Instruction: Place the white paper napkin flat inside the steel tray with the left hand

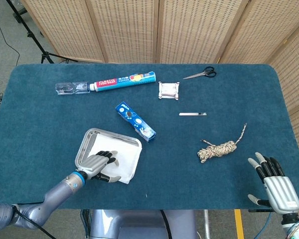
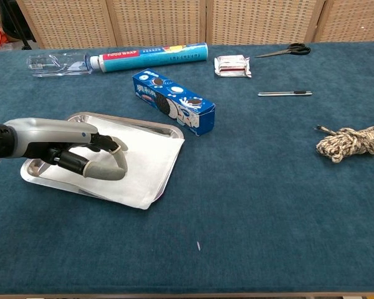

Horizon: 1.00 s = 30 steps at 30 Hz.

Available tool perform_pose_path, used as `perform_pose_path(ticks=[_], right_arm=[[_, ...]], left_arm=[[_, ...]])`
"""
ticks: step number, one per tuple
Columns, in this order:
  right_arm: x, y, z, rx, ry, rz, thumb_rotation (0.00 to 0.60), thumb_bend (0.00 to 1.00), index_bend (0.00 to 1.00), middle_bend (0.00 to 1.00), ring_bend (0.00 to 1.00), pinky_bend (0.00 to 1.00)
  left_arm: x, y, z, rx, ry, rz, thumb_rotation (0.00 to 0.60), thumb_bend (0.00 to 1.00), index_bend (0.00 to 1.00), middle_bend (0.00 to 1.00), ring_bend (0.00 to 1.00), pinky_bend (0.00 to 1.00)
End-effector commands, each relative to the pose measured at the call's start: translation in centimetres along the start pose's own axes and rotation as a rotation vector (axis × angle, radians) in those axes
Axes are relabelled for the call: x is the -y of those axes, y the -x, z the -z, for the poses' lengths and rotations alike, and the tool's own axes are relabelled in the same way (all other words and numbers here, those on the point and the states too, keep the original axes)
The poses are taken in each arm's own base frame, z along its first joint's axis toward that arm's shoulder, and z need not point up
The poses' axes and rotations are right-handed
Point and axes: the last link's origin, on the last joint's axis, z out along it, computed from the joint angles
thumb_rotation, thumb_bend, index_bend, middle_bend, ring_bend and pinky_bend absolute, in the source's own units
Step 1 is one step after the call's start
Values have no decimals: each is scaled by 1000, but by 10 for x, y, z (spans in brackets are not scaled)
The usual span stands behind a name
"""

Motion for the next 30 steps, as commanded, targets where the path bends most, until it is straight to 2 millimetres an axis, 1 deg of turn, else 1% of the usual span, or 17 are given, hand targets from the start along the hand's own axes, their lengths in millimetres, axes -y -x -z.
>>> perform_pose_path(ticks=[1,16,30], right_arm=[[0,0,0,-1,-1,0,600,0,102,0,0,0],[1,0,1,-1,-6,0,600,0,102,0,0,0],[1,0,1,-1,-7,1,600,0,102,0,0,0]], left_arm=[[-3,4,0,-2,-18,-11,163,205,269,0,0,0],[-3,8,6,-9,-95,-36,163,205,268,0,0,0],[-5,12,6,-62,-147,-21,163,204,263,0,0,0]])
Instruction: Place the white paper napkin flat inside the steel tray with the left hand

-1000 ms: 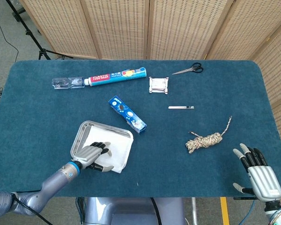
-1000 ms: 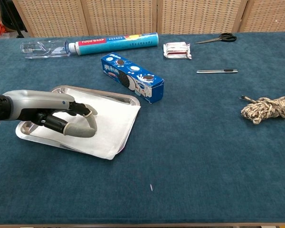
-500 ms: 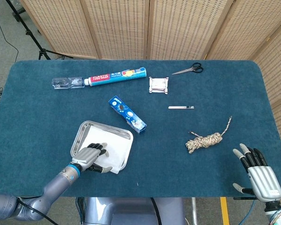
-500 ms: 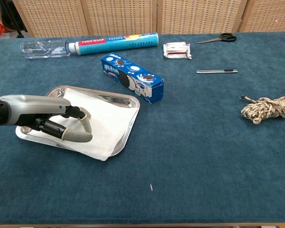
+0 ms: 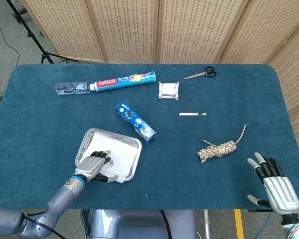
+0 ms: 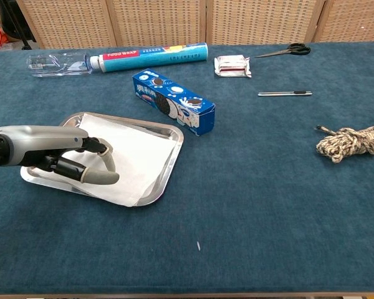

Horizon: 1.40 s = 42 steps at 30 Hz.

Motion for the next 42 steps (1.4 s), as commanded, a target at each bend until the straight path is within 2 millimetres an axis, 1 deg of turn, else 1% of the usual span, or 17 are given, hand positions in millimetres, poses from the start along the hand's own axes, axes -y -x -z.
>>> perform_pose_path(ticks=[1,9,31,37,42], right_arm=[[0,0,0,1,0,-1,600,0,102,0,0,0],[0,-1,1,-4,-1,-4,600,0,102,0,0,0],[0,-1,1,-4,-4,-4,600,0,102,0,0,0],[0,-1,1,-5,-5,-5,600,0,102,0,0,0],[0,-1,1,-6,-7,-4,600,0,102,0,0,0]], left_arm=[[-1,3,0,-4,-12,6,163,204,261,0,0,0],[-4,12,-1,6,-57,21,163,201,223,0,0,0],[-14,22,-2,-4,-63,47,161,201,199,0,0,0],[-16,20,0,-16,-54,57,160,201,194,0,0,0],[-22,6,10,-59,-16,71,159,200,181,0,0,0]])
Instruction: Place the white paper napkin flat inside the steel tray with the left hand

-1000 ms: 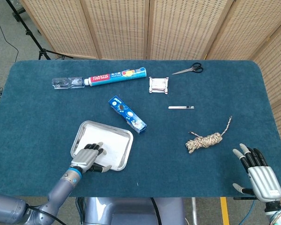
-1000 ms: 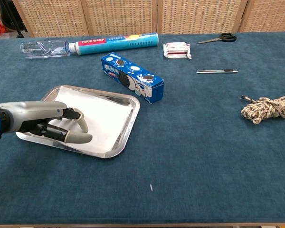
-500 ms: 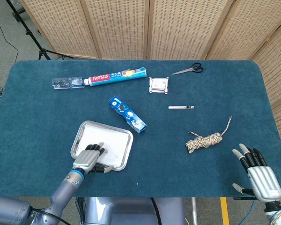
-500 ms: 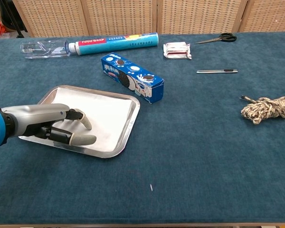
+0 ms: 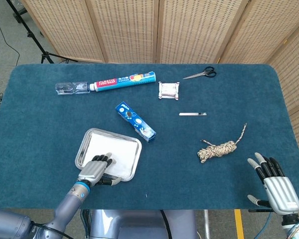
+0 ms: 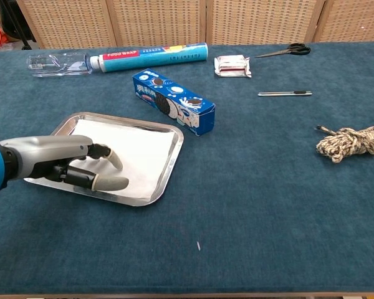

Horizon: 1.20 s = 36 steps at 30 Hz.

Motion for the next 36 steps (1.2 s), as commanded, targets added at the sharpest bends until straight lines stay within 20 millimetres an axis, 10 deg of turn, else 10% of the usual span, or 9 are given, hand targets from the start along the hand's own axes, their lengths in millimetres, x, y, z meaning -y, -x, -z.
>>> perform_pose_path(ticks=[1,23,36], right_arm=[[0,0,0,-1,-1,0,600,0,102,0,0,0],[-1,-1,1,-7,-1,-3,600,0,102,0,0,0],[4,1,0,-27,-19,2,600,0,102,0,0,0]], left_arm=[[-5,-12,7,-39,29,14,158,200,181,0,0,0],[-2,-67,46,-344,166,98,158,175,170,0,0,0],[97,-23,105,-708,88,-119,175,136,167,0,0,0]])
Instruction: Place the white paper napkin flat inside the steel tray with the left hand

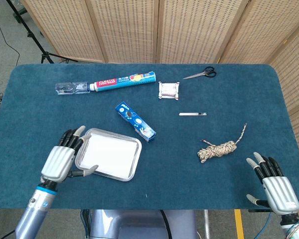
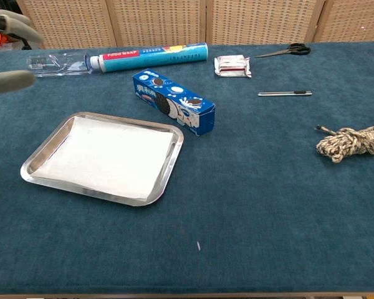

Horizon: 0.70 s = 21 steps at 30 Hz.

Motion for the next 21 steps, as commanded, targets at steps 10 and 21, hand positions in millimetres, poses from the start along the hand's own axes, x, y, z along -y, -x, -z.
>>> perform_pose_path(ticks=[10,21], right_arm=[[0,6,-3,5,9,12,600,0,102,0,0,0],[3,11,-4,32,-1,22,600,0,102,0,0,0]], left_arm=[[73,25,71,-127,-104,-270,333,143,167,0,0,0],[80,24,76,-141,-98,-287,354,143,167,0,0,0]])
